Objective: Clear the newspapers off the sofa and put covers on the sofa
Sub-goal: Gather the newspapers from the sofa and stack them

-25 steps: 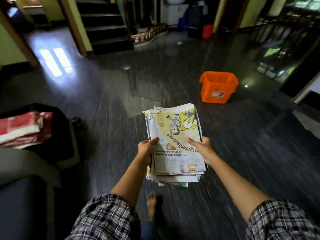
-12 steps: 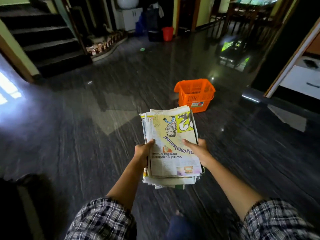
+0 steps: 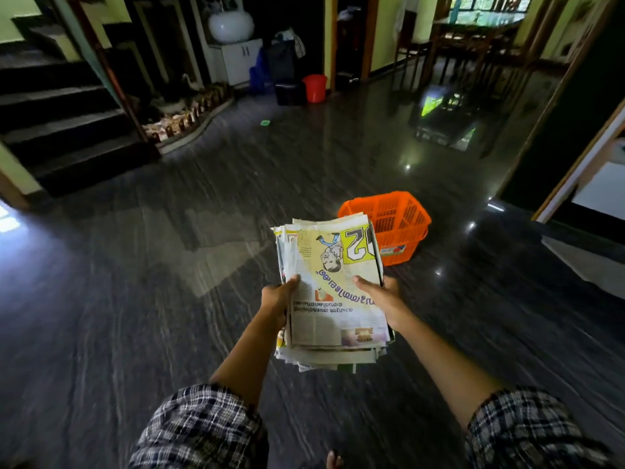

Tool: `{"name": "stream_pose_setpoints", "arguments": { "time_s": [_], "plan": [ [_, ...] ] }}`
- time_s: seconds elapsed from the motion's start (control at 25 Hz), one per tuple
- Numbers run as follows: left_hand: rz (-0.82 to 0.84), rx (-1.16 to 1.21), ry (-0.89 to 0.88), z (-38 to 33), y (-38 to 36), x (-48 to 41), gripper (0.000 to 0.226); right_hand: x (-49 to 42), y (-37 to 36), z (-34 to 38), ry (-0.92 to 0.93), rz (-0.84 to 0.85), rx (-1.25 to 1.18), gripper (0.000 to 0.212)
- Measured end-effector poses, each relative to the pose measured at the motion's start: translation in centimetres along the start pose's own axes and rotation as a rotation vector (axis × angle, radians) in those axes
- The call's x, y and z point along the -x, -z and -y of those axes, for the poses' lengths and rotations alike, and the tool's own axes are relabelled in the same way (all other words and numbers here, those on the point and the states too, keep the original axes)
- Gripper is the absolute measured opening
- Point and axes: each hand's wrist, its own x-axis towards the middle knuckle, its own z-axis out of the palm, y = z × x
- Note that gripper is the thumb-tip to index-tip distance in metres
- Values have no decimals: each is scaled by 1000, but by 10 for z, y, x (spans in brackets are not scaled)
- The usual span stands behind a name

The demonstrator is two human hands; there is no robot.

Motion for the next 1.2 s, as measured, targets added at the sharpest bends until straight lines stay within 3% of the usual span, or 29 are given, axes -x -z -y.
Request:
{"name": "stream_pose_setpoints", "arguments": {
  "time_s": [0.12, 0.28, 0.44, 0.6, 0.84, 1.0, 1.2],
  "plan": [
    [8, -13, 8, -37, -17, -56, 42, -69, -7, 18, 3, -9, 37, 75],
    [43, -22, 26, -82, -47, -143, 39, -157, -15, 37, -31, -86, 4, 77],
    [137, -87, 10, -137, -85, -245, 41, -247, -23, 62, -41, -191, -48, 37],
    [236, -169, -17, -199, -129, -334, 36, -319, -24, 98, -7, -285, -176, 14],
    [386, -290, 10, -243, -207, -428, 16, -412, -2, 110, -97, -476, -255, 30],
    [507, -395, 13, -263, -277, -491, 31, -489, 32, 113, -114, -565, -292, 37],
    [587, -586, 24, -299, -376, -563, 34, -576, 73, 120, -143, -647, -345, 40]
  ]
}}
